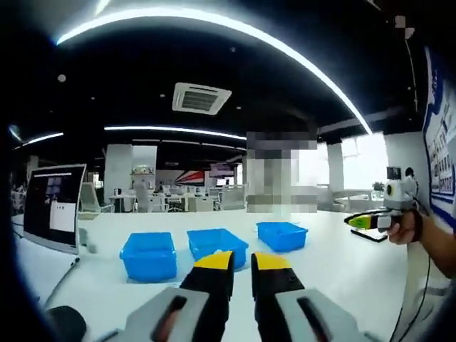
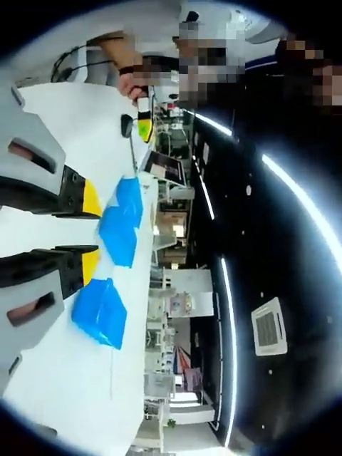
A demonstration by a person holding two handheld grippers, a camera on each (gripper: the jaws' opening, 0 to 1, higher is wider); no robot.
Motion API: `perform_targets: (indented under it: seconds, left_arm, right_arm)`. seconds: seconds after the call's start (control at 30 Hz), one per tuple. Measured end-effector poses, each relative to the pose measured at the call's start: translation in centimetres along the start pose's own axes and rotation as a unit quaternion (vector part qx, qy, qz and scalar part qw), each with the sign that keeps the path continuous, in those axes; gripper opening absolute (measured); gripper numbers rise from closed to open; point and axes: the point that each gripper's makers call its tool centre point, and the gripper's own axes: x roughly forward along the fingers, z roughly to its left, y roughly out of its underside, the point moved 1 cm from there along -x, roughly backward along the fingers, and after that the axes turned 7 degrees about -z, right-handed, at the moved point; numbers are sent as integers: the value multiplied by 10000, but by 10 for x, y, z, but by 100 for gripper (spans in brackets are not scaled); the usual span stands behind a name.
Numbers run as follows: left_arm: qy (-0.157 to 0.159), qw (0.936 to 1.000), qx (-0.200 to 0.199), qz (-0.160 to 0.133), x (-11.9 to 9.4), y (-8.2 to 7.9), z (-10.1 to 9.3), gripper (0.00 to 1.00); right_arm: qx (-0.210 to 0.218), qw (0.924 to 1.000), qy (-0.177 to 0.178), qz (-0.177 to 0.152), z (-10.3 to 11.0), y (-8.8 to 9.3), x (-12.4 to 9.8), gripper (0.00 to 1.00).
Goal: Pick up the resistors one by one and place each resistor into its matching bin, sorting the parts by color and model until every resistor is separated into the correct bin for its type
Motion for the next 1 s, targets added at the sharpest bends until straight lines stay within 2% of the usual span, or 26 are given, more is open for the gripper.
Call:
perform_targets:
  seconds: [0.07, 0.2, 0.43, 0.57, 0.87, 1.0]
  left_arm:
    - [-51, 10000, -5, -27, 0, -1, 1, 11]
    - [-2, 9999, 139, -89, 1, -6, -7, 10]
    - [280, 9992, 243, -118, 0, -7, -25, 11]
    - [265, 9987, 420, -65, 3, -6, -25, 11]
    - [411, 9984, 383, -118, 3, -8, -36, 11]
    - [340, 9985, 430, -74, 1, -7, -30, 11]
  right_arm:
    - [49, 10000, 23, 17, -2, 1, 1, 22]
    - [-32, 10000, 42, 72, -2, 2, -1, 23]
    - [-221, 9997, -13, 131, 5, 3, -4, 23]
    - [-390, 9991, -6, 150, 2, 4, -4, 23]
    - [-584, 9980, 59, 233, 4, -1, -7, 23]
    - [-652, 9977, 103, 125, -2, -7, -11, 23]
